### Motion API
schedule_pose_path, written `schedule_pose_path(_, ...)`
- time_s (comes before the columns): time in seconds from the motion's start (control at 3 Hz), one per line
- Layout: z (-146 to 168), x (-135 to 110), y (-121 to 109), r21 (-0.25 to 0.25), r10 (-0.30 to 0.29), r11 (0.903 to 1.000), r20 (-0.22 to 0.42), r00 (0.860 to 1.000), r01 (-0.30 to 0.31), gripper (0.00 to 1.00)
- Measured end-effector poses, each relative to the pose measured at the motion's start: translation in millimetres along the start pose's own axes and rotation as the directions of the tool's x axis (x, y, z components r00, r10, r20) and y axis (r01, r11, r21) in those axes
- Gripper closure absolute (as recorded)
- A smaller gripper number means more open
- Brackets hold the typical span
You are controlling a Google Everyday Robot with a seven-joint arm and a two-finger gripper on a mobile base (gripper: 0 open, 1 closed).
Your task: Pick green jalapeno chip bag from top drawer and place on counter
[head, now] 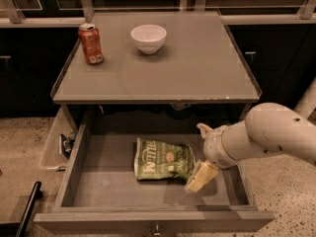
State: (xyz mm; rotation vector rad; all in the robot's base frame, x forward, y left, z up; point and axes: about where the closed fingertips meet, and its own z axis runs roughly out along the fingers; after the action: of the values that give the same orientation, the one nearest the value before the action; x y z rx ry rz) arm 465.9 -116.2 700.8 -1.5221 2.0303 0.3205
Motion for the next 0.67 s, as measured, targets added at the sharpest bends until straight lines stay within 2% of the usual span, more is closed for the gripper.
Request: schedule_pose_path(0.67, 51.1, 3.7, 6.7, -0.026, 0.065, 0.9977, 0.097, 0.993, -0.063, 0.0)
